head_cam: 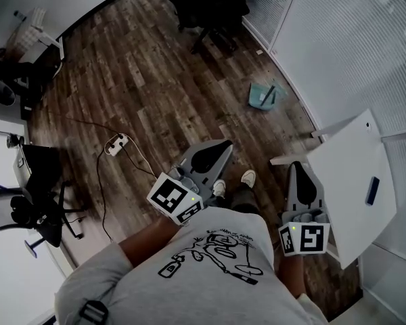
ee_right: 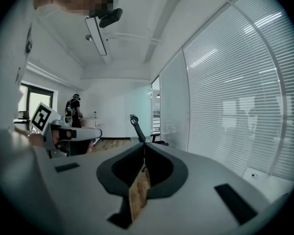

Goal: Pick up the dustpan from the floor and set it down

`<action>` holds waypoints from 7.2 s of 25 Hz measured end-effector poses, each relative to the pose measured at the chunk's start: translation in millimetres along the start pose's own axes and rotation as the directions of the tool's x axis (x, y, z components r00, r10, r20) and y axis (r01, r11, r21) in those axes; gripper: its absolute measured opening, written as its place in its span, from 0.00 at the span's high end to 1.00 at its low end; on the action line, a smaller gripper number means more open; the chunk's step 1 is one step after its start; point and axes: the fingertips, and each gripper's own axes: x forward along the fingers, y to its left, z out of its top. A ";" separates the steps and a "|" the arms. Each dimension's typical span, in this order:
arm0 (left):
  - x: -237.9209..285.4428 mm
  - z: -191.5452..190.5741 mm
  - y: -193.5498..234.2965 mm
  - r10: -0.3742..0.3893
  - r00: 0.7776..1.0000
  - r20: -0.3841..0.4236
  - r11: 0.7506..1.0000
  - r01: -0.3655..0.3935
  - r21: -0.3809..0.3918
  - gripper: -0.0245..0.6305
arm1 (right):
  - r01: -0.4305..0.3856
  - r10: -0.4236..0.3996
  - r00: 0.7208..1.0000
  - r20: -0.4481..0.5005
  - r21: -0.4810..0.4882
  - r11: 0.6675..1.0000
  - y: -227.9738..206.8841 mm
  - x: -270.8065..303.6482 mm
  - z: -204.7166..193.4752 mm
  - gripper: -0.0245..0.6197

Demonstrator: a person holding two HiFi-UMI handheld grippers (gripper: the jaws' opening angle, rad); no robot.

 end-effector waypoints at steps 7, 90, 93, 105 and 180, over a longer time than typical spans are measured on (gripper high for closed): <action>14.4 -0.3 16.6 0.027 1.000 0.002 1.000 -0.027 0.002 0.96 | -0.003 0.003 1.000 0.006 -0.001 1.000 -20.5 27.1 2.3 0.95; 417.6 85.7 270.8 -0.034 0.999 -0.025 0.999 0.034 0.015 0.96 | -0.068 0.069 0.997 0.020 -0.028 0.997 -250.2 427.5 81.1 0.95; 427.8 82.6 261.1 -0.045 0.999 -0.024 0.999 0.045 0.013 0.96 | -0.063 0.064 0.997 0.035 -0.037 0.997 -260.5 423.9 86.0 0.95; 478.2 77.8 219.0 -0.067 0.998 -0.016 0.998 0.067 0.012 0.96 | -0.043 0.045 0.998 0.044 -0.037 0.998 -320.7 402.3 87.4 0.95; 440.1 20.4 235.5 0.064 0.986 -0.151 0.997 -0.069 -0.028 0.96 | -0.455 0.303 0.612 -0.731 -0.012 0.890 -254.0 443.8 -350.1 0.70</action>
